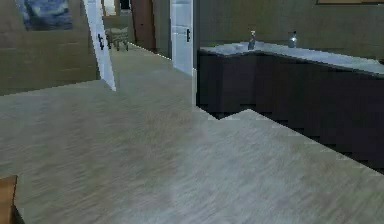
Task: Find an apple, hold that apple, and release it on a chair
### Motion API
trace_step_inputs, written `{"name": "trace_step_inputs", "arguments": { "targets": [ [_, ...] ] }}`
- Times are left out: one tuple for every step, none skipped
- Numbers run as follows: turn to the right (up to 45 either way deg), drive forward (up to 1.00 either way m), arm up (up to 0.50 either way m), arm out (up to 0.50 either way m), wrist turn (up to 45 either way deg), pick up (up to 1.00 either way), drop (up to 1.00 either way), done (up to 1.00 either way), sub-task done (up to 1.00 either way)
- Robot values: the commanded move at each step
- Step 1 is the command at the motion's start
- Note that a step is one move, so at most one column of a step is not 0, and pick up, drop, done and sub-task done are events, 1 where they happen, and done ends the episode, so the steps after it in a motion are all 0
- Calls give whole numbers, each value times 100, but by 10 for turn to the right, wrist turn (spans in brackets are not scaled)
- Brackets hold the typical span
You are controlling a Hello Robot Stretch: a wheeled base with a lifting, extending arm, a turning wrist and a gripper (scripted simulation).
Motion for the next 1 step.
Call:
{"name": "trace_step_inputs", "arguments": {
  "targets": [
    [450, 0, 0, 0, 0, 0, 0, 0, 0]
  ]
}}
